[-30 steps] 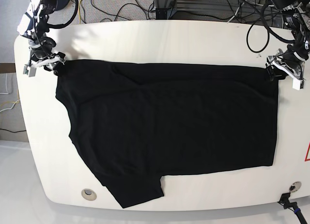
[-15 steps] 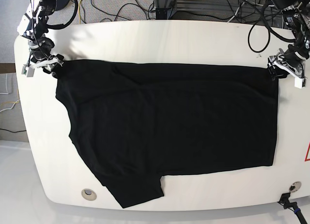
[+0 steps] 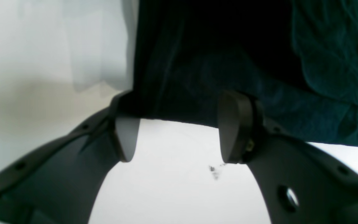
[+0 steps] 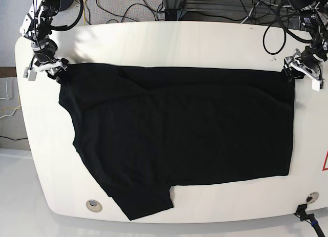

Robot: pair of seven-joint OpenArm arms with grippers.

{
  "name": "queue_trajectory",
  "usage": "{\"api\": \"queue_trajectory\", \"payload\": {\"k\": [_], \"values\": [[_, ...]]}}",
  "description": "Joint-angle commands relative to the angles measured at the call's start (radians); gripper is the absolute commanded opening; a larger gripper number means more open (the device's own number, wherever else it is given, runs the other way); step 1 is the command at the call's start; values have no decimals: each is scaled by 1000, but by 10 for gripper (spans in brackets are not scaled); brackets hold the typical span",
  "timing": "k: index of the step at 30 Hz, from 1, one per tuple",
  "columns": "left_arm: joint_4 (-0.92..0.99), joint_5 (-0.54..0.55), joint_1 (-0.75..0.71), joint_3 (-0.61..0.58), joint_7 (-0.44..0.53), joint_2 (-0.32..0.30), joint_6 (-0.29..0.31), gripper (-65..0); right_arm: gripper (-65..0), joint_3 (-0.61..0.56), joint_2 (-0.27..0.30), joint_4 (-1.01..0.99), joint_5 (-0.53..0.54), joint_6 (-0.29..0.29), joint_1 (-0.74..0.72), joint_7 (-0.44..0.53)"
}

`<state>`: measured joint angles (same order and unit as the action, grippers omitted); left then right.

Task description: Fold the T-shirt properly

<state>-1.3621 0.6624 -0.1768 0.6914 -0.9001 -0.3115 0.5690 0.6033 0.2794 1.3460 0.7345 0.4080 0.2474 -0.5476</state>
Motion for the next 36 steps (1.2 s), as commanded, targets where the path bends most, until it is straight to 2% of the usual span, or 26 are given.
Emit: {"api": "queue_trajectory", "payload": {"k": [1,6,12,15,19,24,25,36], "values": [[-15,17,6,11,15,-22,6,-286,-352,-3,-12,-31,17,24,7,-58],[-16,19,4,13,22,-26,4,-286,-366,-7,-43,-48,53,86,10,-69],[-19,21,0,19,23,-26,2,-289,-436,-10,-45,-51,63,123,15,-69],[-24,23,-4,23,19,-26,4,-290,-500,-11,-43,-47,63,136,14,-71],[-38,28,-13,30,17,-27,2,-291,-650,-8,-37,-22,66,146,14,-87],[-64,32,-29,42,16,-32,-4,-289,-650,6,-16,42,90,153,19,-130],[-47,11,-24,39,11,-22,-18,-283,-650,-8,-38,7,58,146,21,-134],[6,36,6,41,31,-25,-42,-281,-650,-7,-37,11,77,152,17,-119]]}}
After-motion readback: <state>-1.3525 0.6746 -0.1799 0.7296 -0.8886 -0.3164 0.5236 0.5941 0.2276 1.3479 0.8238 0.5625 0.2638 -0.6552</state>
